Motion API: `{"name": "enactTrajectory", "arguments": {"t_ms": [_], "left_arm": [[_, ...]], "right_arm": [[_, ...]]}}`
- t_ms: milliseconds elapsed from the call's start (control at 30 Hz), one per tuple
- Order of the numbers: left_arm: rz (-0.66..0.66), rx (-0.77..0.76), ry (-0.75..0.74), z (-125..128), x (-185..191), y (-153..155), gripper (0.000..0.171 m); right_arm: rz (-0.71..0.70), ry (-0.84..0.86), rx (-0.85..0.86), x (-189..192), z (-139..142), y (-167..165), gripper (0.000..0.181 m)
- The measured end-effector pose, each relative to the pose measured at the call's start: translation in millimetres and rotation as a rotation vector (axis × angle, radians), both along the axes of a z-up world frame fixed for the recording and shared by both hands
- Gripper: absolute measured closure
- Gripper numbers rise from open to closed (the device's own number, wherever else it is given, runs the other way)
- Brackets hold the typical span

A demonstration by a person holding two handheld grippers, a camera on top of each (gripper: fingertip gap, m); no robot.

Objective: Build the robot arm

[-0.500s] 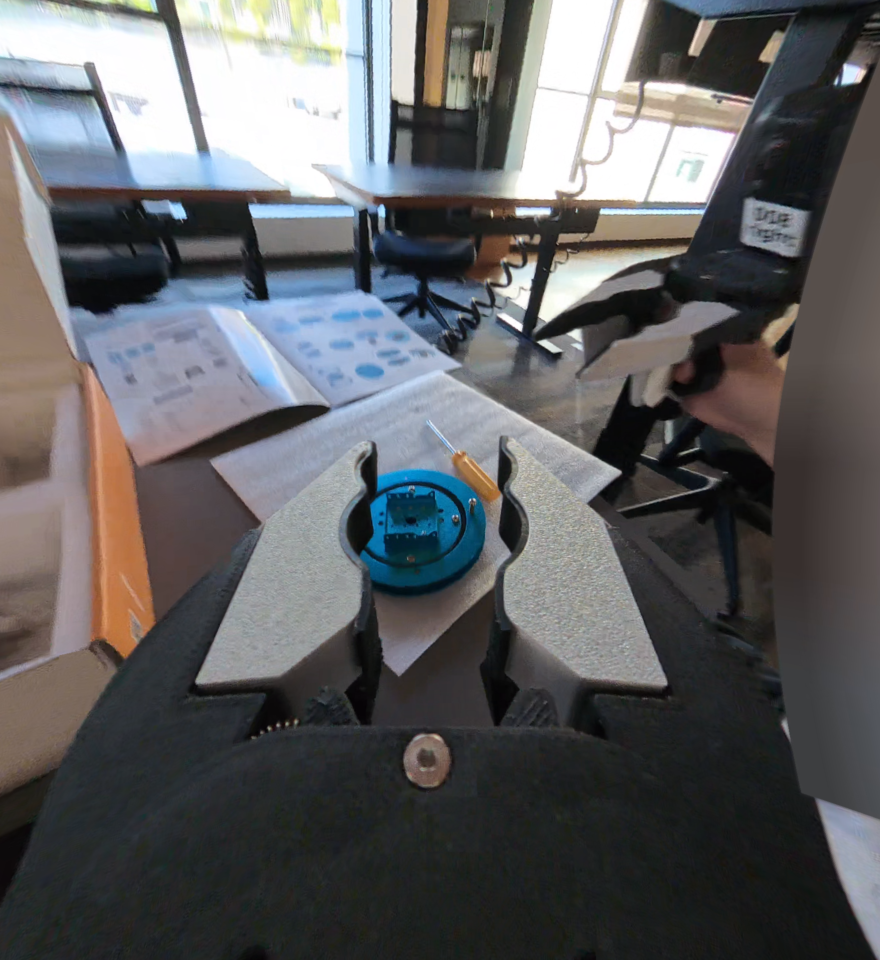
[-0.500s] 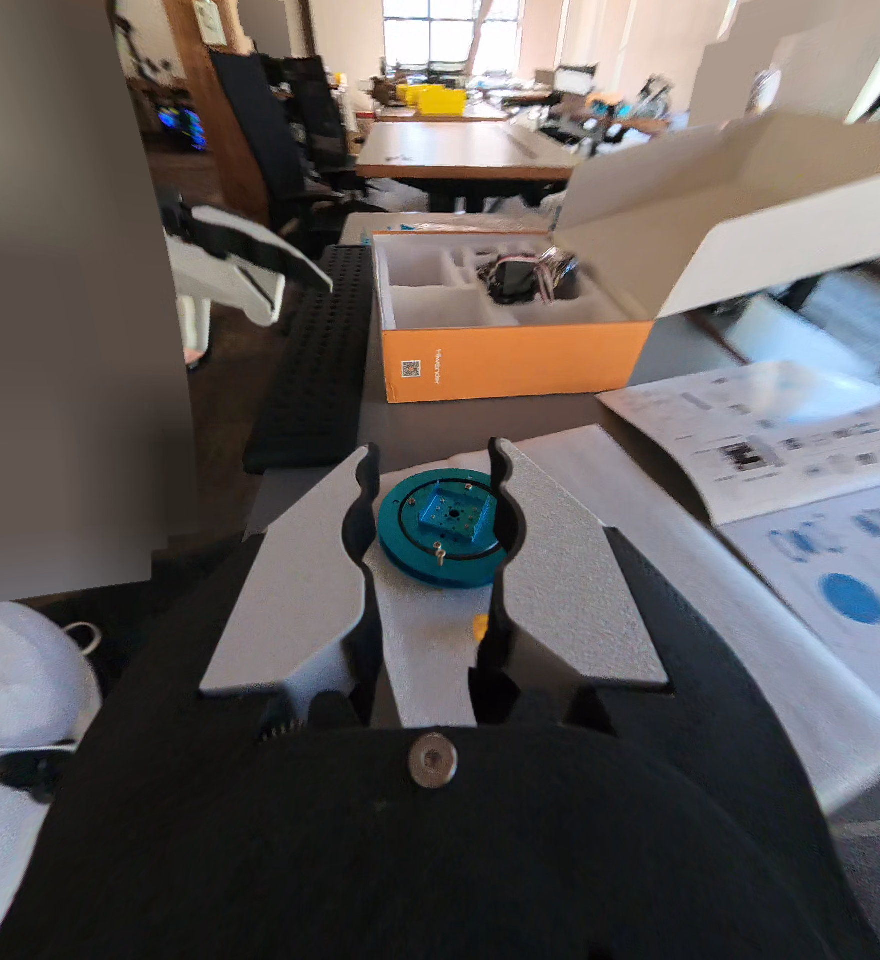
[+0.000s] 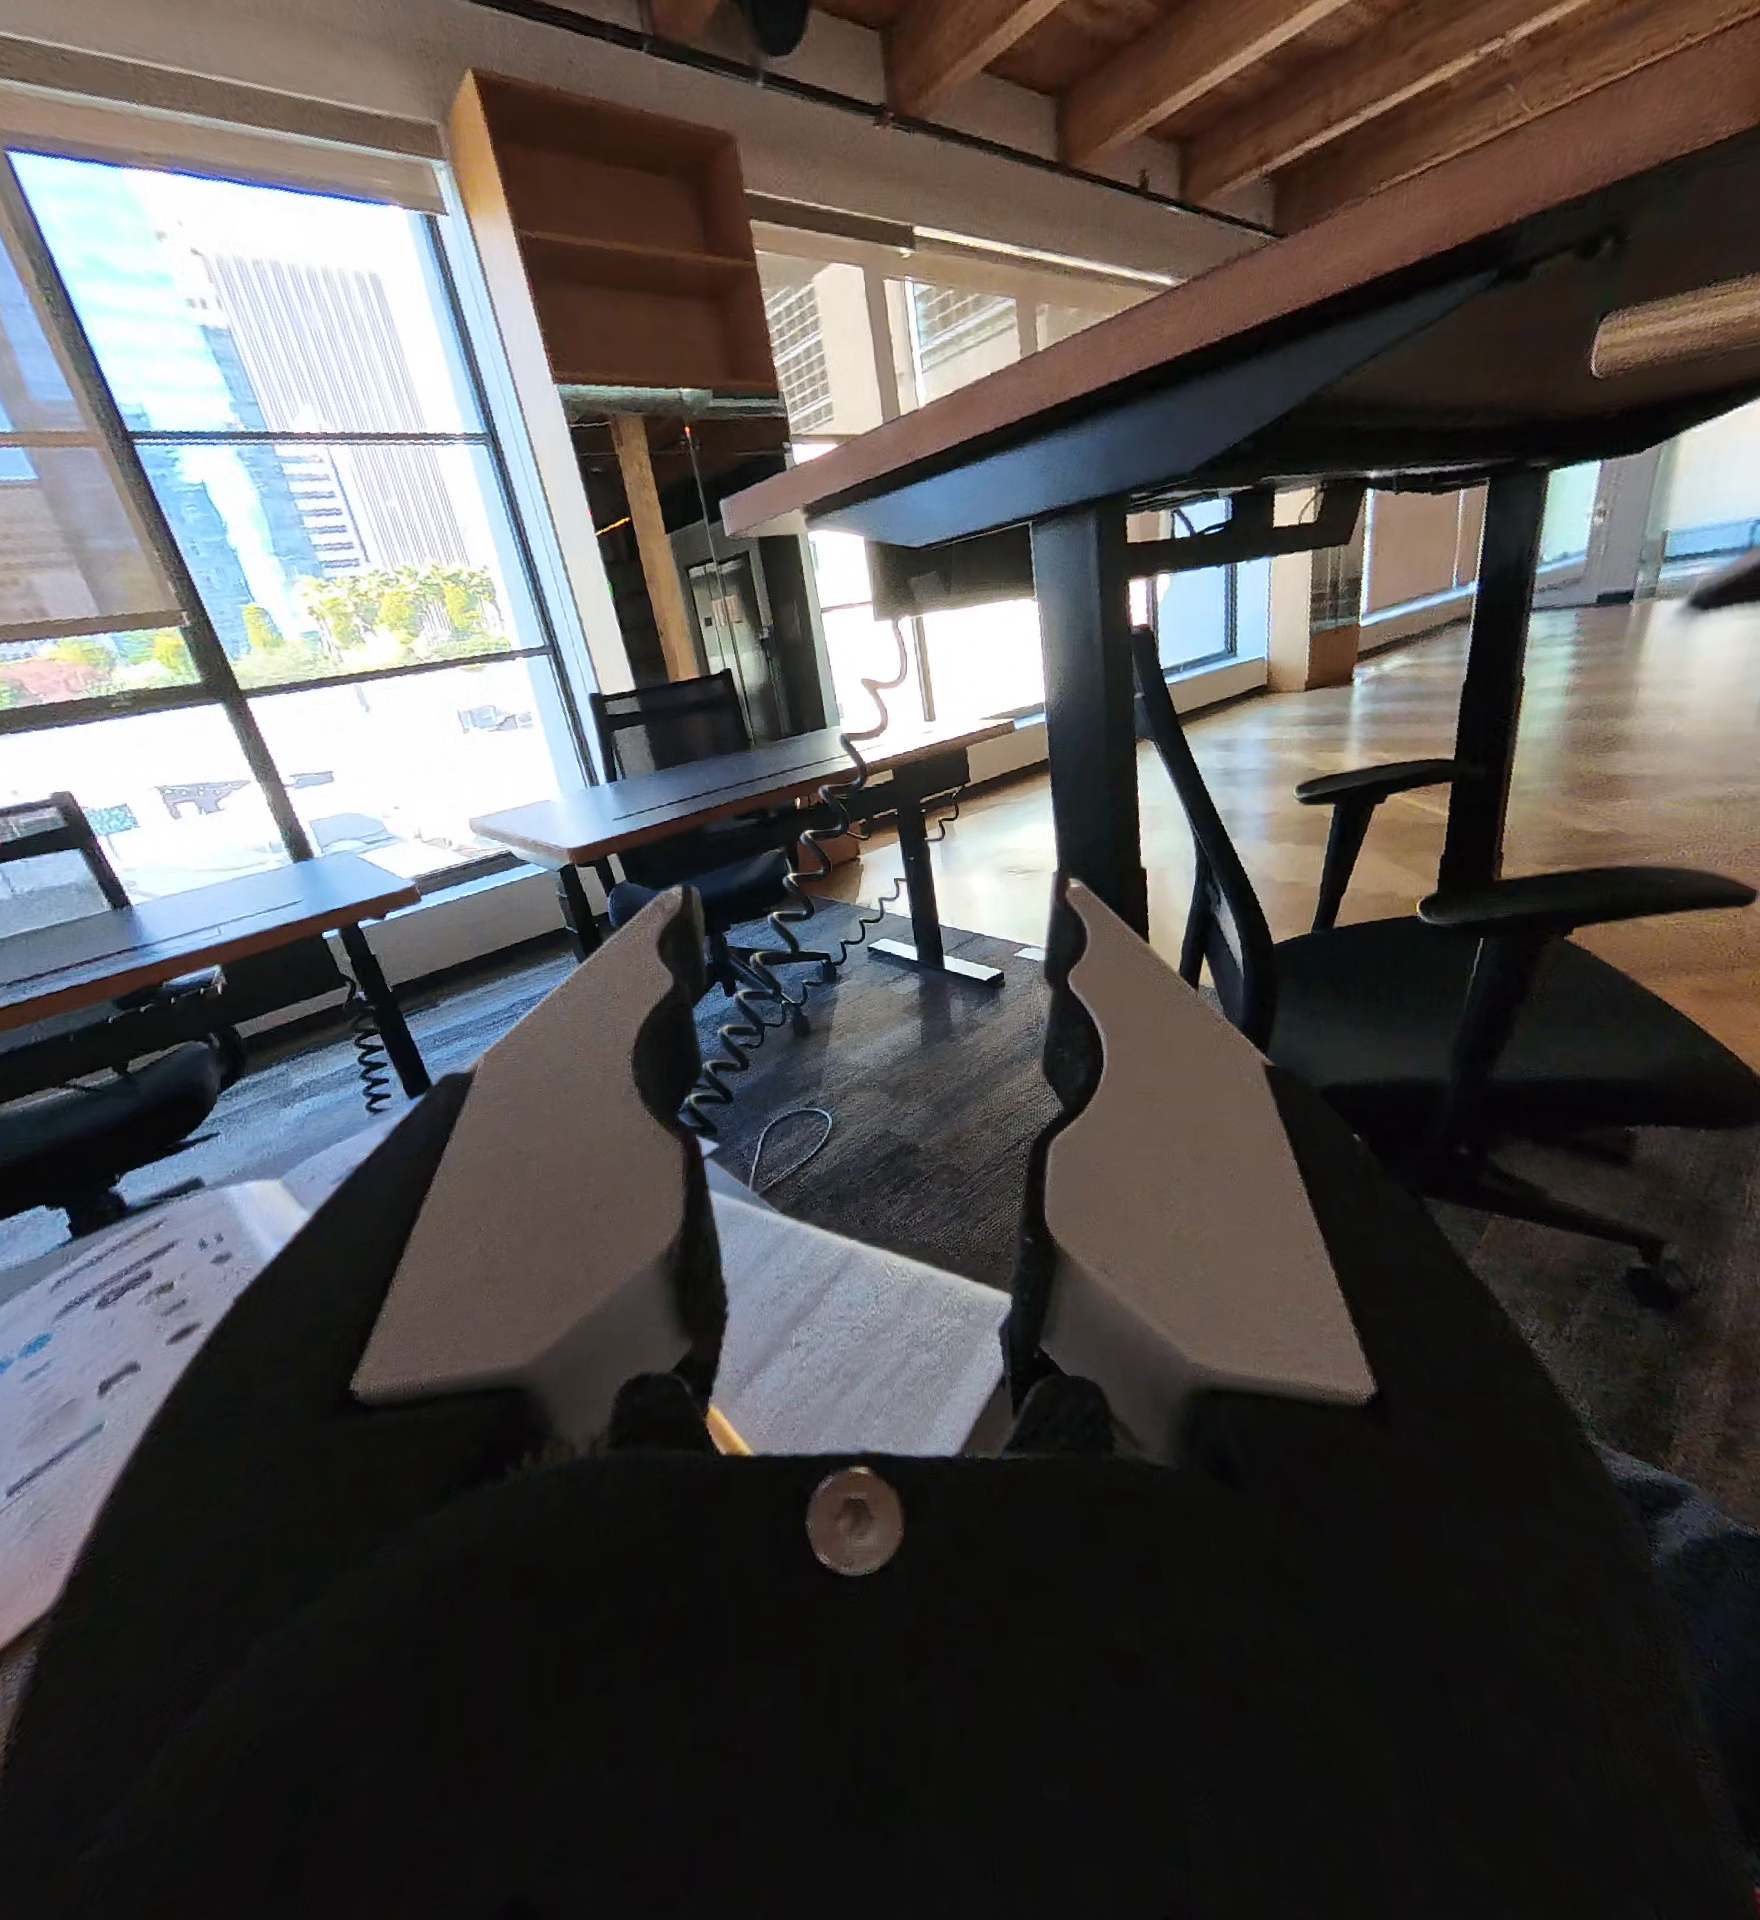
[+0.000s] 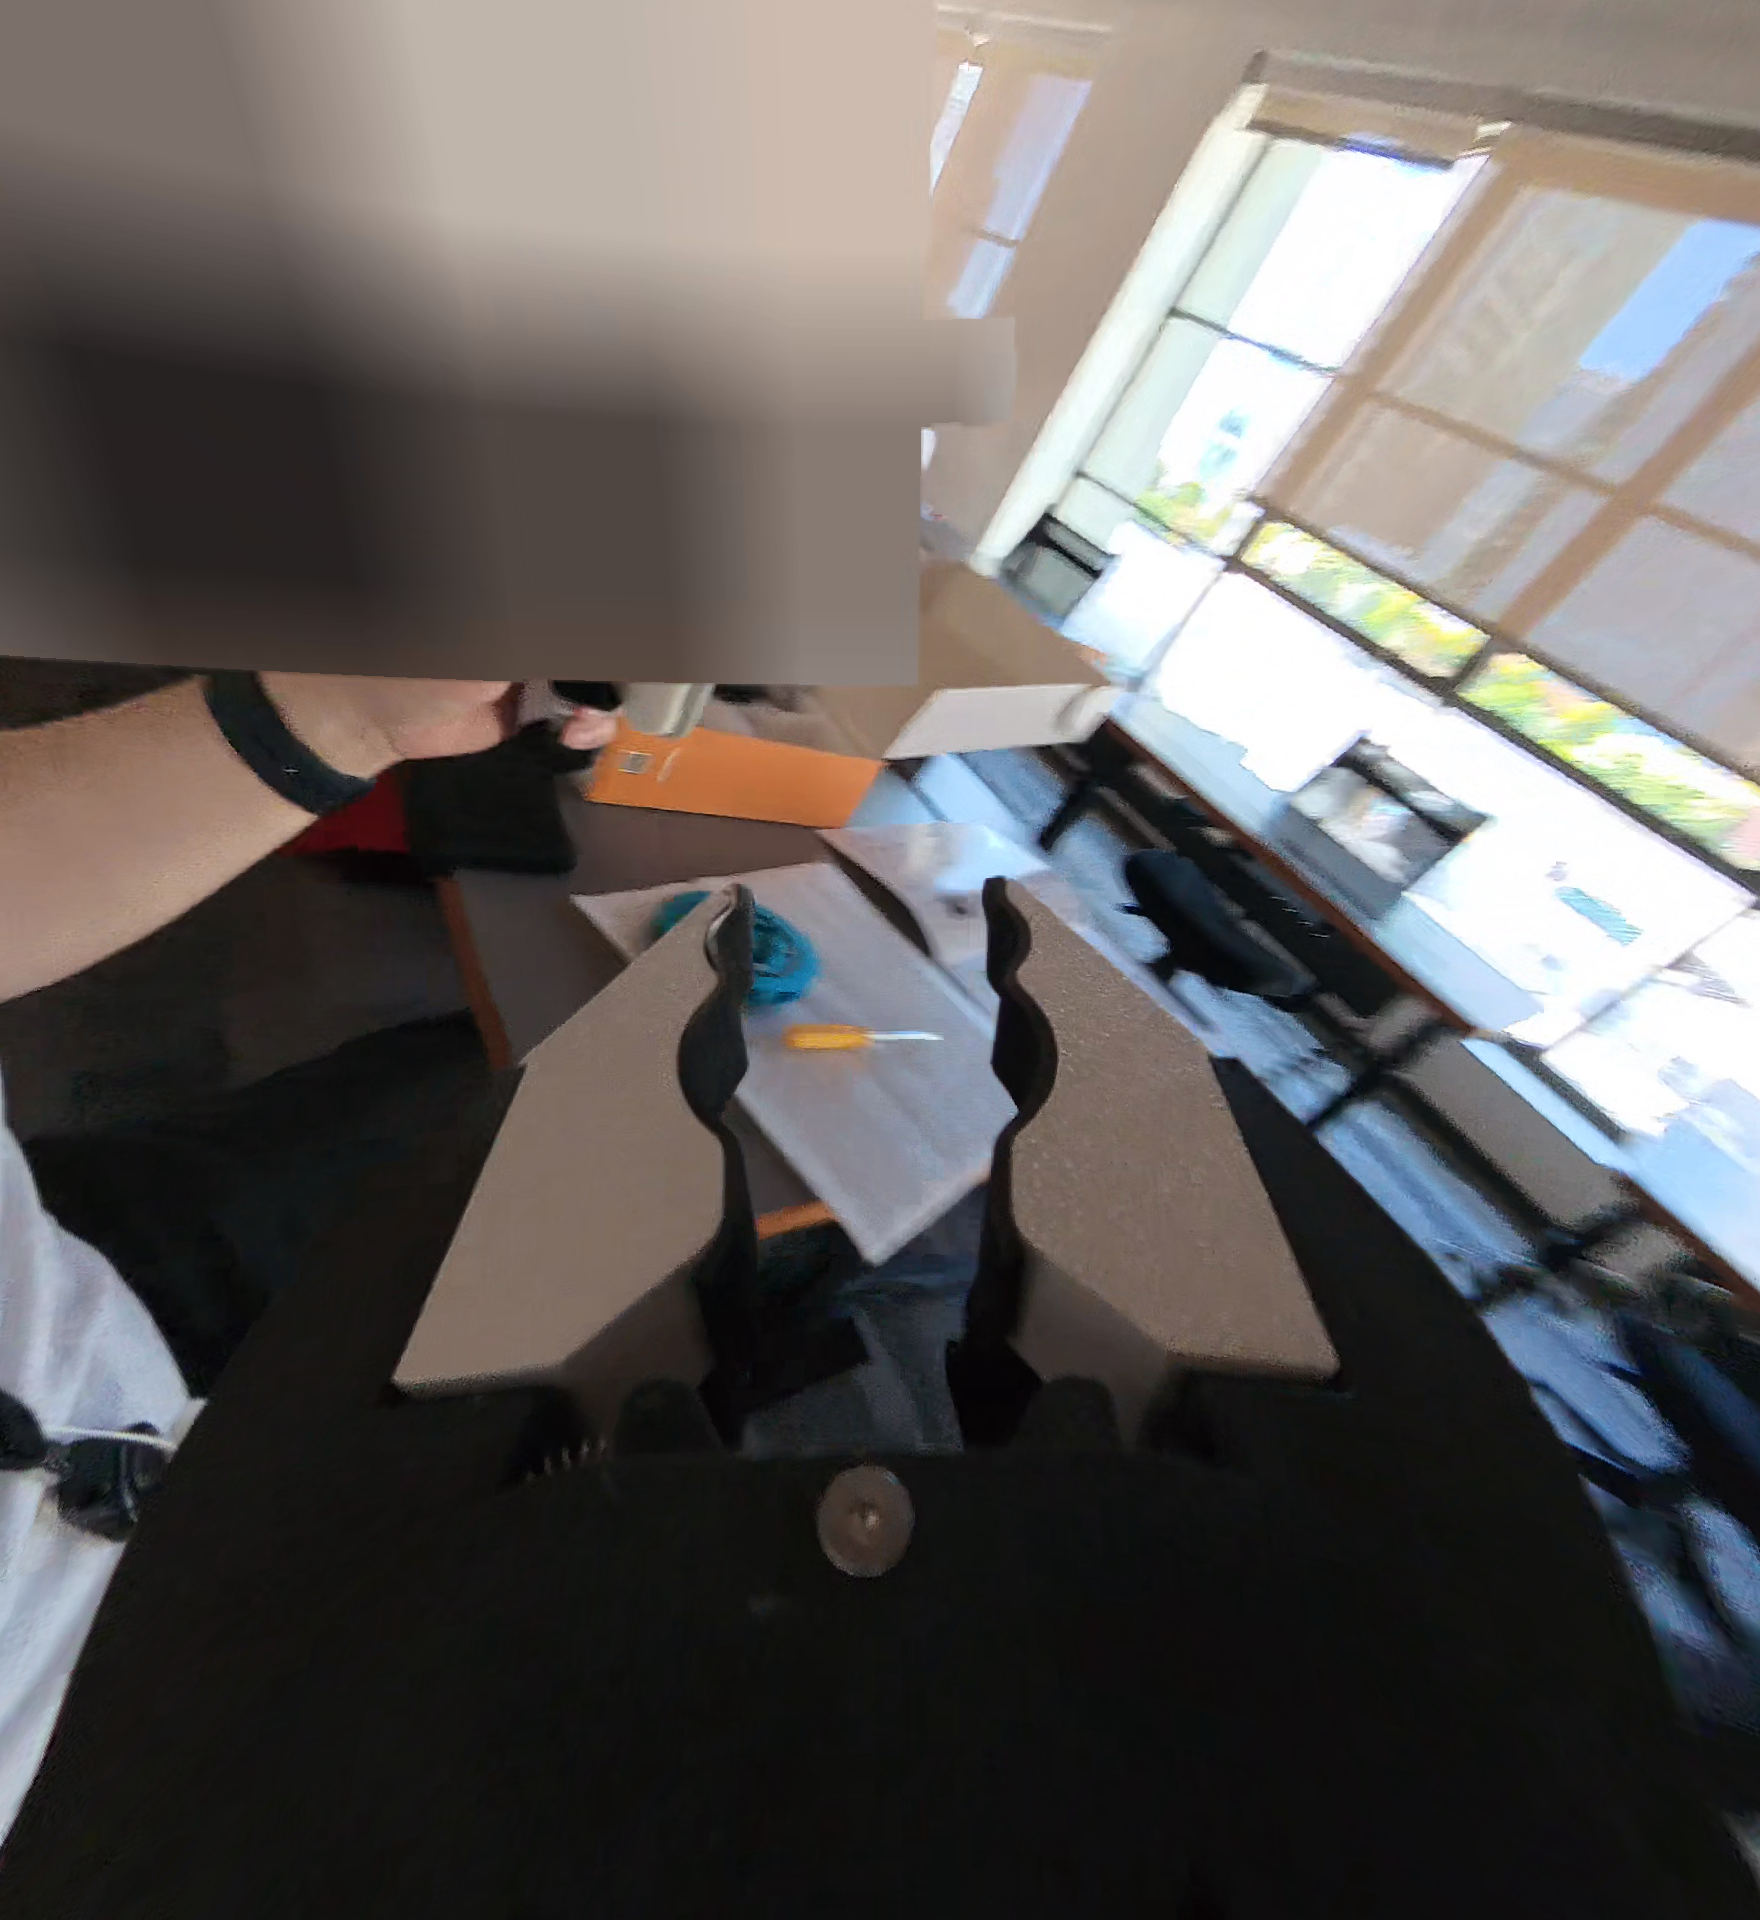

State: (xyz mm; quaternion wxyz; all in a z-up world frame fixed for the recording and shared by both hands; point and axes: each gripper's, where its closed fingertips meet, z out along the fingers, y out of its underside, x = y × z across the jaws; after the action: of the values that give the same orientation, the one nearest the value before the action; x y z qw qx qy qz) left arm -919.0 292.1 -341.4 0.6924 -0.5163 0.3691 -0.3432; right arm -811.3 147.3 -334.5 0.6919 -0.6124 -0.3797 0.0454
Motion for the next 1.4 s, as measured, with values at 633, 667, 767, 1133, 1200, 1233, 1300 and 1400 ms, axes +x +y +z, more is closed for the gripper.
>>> {"name": "enactTrajectory", "arguments": {"t_ms": [633, 667, 767, 1133, 1200, 1233, 1300, 1400], "left_arm": [[-0.029, 0.035, 0.406, 59, 69, 71, 0.112], [-0.025, 0.027, 0.419, 56, 72, 72, 0.112], [-0.039, -0.021, 0.441, 43, 80, 73, 0.113], [0.028, -0.048, 0.582, 15, 94, 82, 0.12], [0.032, -0.051, 0.597, 12, 94, 81, 0.12], [0.032, -0.051, 0.599, 11, 94, 81, 0.121], [0.034, -0.054, 0.599, 9, 92, 79, 0.121], [0.038, -0.063, 0.601, 5, 87, 76, 0.122]], "right_arm": [[-0.768, 0.029, -0.639, 392, 215, -15, 0.173], [-0.786, 0.014, -0.703, 400, 209, -13, 0.173], [-0.813, 0.179, -0.869, 410, 200, -3, 0.173], [-0.964, 0.19, -1.029, 418, 186, 6, 0.166], [-0.973, 0.165, -1.073, 415, 178, 5, 0.166], [-0.98, 0.156, -1.095, 415, 174, 4, 0.166], [-0.997, 0.155, -1.098, 417, 173, 5, 0.167], [-0.988, 0.158, -1.106, 417, 172, 3, 0.174]]}}
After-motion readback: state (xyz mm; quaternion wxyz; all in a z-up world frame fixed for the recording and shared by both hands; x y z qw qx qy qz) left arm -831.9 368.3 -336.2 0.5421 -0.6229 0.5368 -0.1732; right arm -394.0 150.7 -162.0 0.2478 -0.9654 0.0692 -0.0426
